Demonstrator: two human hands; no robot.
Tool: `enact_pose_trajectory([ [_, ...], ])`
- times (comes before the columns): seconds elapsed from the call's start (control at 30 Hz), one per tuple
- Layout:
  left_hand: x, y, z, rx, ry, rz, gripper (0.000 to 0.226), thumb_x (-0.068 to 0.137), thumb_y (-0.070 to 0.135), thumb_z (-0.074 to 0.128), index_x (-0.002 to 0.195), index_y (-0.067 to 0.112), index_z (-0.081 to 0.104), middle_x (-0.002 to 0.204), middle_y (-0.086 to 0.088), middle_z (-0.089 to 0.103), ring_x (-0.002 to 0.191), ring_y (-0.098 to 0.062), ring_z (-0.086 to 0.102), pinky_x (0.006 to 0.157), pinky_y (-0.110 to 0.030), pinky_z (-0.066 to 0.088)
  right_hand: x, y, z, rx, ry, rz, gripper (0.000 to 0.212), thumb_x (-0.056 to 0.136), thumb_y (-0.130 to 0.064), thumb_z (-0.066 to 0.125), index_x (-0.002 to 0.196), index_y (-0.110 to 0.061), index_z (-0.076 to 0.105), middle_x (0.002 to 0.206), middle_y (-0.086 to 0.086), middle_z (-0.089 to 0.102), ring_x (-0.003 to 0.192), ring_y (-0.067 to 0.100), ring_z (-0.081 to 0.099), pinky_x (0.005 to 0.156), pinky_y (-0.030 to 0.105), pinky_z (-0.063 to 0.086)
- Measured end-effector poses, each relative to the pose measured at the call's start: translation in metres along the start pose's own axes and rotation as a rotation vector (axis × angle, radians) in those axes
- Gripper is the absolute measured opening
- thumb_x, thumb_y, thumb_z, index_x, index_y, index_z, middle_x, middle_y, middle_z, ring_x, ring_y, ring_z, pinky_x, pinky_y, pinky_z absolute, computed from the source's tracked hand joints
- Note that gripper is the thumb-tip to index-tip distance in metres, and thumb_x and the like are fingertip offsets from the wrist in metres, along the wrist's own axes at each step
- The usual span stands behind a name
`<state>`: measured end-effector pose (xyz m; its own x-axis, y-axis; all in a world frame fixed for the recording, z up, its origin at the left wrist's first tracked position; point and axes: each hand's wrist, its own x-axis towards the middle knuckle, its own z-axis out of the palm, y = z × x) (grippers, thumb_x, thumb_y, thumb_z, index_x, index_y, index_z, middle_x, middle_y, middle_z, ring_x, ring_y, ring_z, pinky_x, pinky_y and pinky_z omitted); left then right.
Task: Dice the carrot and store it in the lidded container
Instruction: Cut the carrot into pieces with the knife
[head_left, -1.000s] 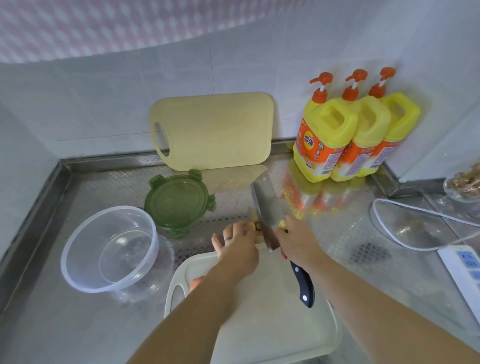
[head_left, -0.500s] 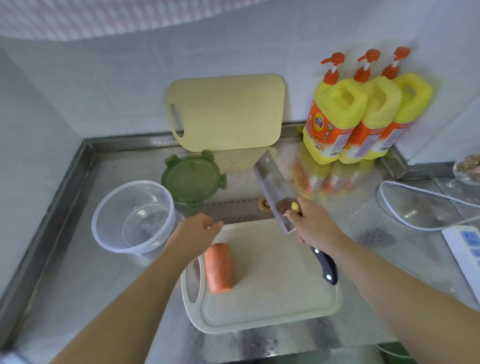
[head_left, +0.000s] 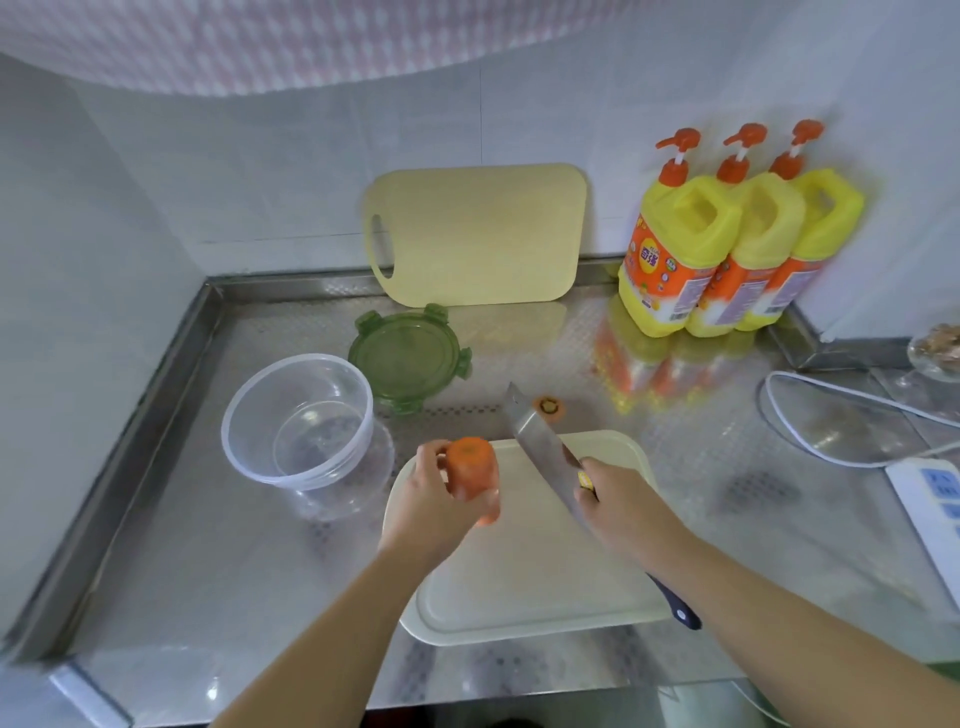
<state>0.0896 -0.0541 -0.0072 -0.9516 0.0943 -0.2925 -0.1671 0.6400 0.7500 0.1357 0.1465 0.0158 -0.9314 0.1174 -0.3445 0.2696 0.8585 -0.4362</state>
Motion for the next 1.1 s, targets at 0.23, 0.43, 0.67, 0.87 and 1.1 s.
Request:
enact_pose_trajectory([
  [0.23,0.0,0.004,0.019,-0.42,-0.171,-0.283,0.049,0.081,0.027,0.074,0.118,0.013,0.045,0.114,-0.006,0.057,0.094,-0.024,0.066,0.076,-0.034,0.058,-0.007,0.013,0.004,-0.012,0.035,0.016,0.011,0.099,-0.018,0.04,0.103,-0.013,0.05,0.072,-0.005,0.048,0.063,0.013,0.046,0.047,0.017,0.025],
  [0.43,0.0,0.004,0.03,-0.182,-0.133,-0.279,0.054,0.082,0.042,0.069,0.12,0.013,0.044,0.112,-0.003,0.056,0.073,-0.02,0.065,0.073,-0.039,0.057,-0.008,0.013,0.011,-0.052,-0.004,0.002,0.036,0.101,-0.019,0.037,0.136,-0.012,0.042,0.117,0.006,0.062,0.104,0.021,0.06,0.069,0.021,0.035],
  [0.67,0.001,0.002,0.03,-0.195,-0.134,-0.327,0.067,0.088,0.043,0.061,0.14,0.011,0.034,0.098,-0.004,0.063,0.083,-0.022,0.068,0.072,-0.035,0.058,-0.009,0.011,0.021,-0.085,-0.03,-0.005,0.03,0.101,-0.021,0.034,0.128,-0.012,0.045,0.096,0.002,0.062,0.085,0.016,0.06,0.072,0.027,0.047],
  [0.87,-0.003,0.003,0.031,-0.349,-0.18,-0.378,0.051,0.091,0.036,0.06,0.132,0.01,0.043,0.101,-0.005,0.065,0.085,-0.02,0.069,0.063,-0.027,0.056,-0.016,-0.003,0.015,0.042,0.084,-0.076,0.011,0.101,-0.02,0.035,0.101,-0.022,0.046,0.074,-0.008,0.052,0.066,0.003,0.051,0.058,0.017,0.037],
  [1.1,0.0,0.011,0.038,-0.455,-0.212,-0.389,0.015,0.095,0.026,0.057,0.095,0.012,0.06,0.098,-0.01,0.07,0.089,-0.025,0.069,0.067,-0.03,0.055,-0.039,-0.02,0.022,0.04,0.115,-0.125,0.012,0.102,-0.027,0.032,0.093,-0.027,0.039,0.067,-0.014,0.044,0.061,0.0,0.047,0.051,0.016,0.03],
])
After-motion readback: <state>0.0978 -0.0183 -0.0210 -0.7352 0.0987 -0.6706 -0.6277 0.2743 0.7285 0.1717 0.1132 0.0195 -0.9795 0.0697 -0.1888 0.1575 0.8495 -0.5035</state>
